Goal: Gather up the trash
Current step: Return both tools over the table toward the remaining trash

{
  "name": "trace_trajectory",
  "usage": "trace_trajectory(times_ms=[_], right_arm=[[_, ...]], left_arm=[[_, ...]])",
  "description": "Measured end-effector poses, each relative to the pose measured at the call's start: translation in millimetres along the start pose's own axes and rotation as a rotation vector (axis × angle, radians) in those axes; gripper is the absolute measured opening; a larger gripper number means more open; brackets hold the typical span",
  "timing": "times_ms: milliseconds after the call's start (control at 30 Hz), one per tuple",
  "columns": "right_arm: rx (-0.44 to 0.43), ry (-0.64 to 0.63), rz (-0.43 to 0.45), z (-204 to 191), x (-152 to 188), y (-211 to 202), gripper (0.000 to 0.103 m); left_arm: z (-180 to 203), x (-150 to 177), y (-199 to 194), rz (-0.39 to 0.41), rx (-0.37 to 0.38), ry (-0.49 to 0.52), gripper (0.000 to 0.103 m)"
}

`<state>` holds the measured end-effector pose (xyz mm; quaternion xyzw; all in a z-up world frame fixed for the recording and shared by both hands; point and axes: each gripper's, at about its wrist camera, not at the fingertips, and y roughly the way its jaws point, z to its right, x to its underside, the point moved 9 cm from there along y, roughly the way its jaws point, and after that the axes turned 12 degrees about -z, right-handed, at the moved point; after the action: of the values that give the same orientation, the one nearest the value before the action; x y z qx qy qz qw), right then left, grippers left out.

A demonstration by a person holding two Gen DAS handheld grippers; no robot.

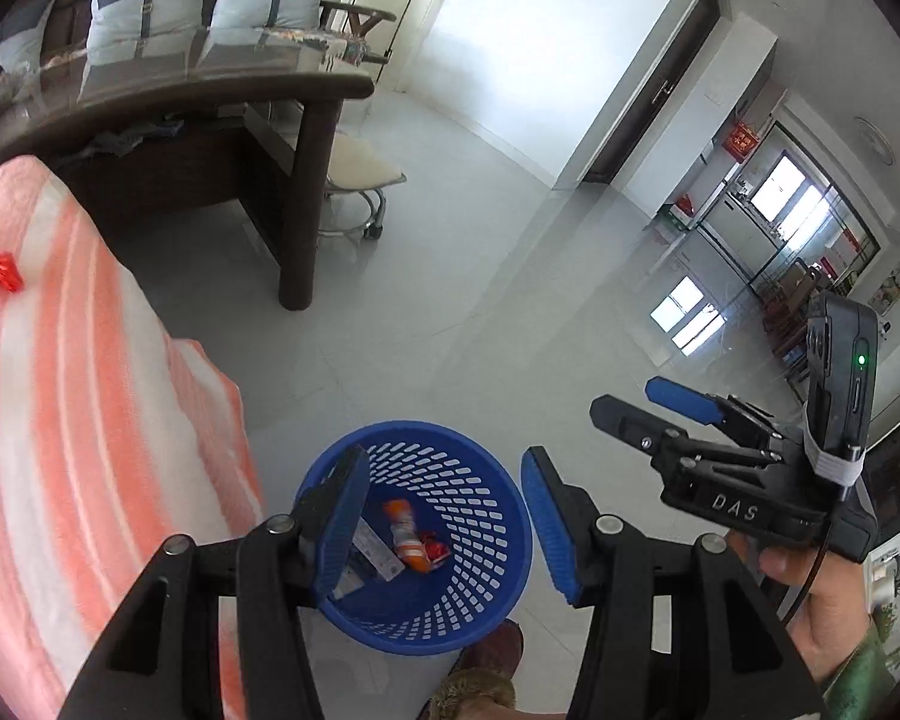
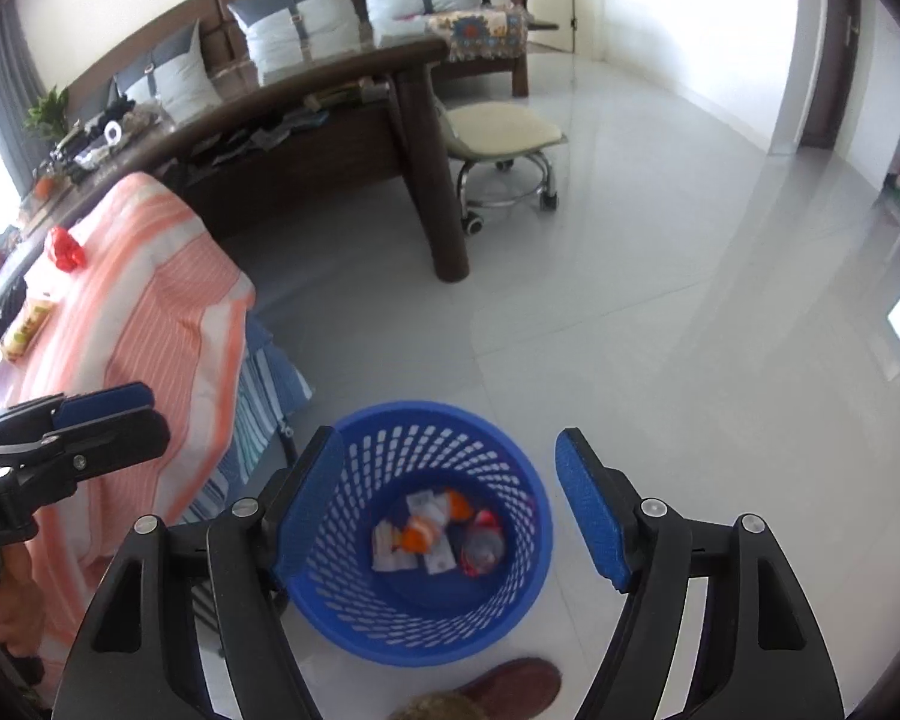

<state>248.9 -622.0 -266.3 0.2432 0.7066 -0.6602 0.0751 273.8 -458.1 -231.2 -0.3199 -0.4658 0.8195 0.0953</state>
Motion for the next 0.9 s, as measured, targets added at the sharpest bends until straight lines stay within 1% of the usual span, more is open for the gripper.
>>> trace_trajectory(times_ms=[67,133,233,333,400,500,533,600,733,800,867,900], right_arm=[[0.008,0.001,0.077,-4,-6,-24,0.083],[0.022,-0.003,0.148,-9,-12,-45,0.087],[0.049,-0.025,0.220,-27,-16,-65,0.090],[0.064,-0.088,0.263,-62,-16,-73,0.091],[0.058,-0.150,0.278,-95,-12,-73,0.091],[0.007,-0.233,0.256,-151,4,-64,0.093],[-0.014,-0.260,0.242,-171,12,-61,0.095],[-0.069,-0.315,0.216,-213,30,-57,0.096],[-0.151,-0.420,0.154,-297,68,-48,0.097],[-0.183,-0.456,0.108,-333,85,-40,0.097],[-0.198,-0.485,0.068,-364,97,-30,0.097],[-0.190,-0.498,0.055,-377,101,-24,0.097]], left_arm=[[-3,9,-27,0.041,-0.026,0.020,0.054],[-11,25,-50,0.061,-0.046,0.029,0.055],[-36,62,-76,0.069,-0.108,0.015,0.057],[-71,102,-99,0.060,-0.179,-0.029,0.057],[-99,128,-116,0.056,-0.231,-0.066,0.057],[-139,163,-141,0.050,-0.307,-0.120,0.057],[-154,172,-149,0.050,-0.335,-0.139,0.057],[-184,188,-167,0.057,-0.380,-0.186,0.057],[-237,216,-198,0.066,-0.435,-0.270,0.057],[-261,226,-209,0.065,-0.462,-0.302,0.057],[-282,234,-217,0.065,-0.476,-0.331,0.057],[-291,237,-221,0.072,-0.477,-0.337,0.057]])
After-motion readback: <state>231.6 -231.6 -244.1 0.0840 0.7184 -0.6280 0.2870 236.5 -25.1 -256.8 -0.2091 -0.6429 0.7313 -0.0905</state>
